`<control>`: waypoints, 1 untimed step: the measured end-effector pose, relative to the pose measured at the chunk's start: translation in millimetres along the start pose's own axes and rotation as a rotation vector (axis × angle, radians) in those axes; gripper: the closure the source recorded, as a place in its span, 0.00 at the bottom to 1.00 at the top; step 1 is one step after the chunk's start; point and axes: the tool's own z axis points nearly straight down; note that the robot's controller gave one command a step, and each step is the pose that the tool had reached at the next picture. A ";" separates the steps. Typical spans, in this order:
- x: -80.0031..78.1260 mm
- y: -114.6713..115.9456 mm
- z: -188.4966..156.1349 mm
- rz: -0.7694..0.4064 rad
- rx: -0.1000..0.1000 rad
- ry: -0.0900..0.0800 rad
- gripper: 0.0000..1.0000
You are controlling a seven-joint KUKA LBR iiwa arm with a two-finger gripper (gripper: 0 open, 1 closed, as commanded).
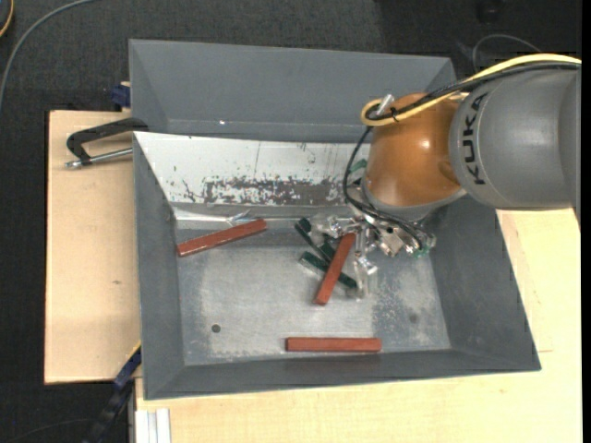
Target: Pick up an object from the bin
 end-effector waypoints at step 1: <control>-1.8 -2.2 -5.0 0.002 0.005 -0.007 1.00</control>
Offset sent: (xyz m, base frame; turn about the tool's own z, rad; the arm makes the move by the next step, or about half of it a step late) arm 0.0000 0.0000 0.0000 0.0000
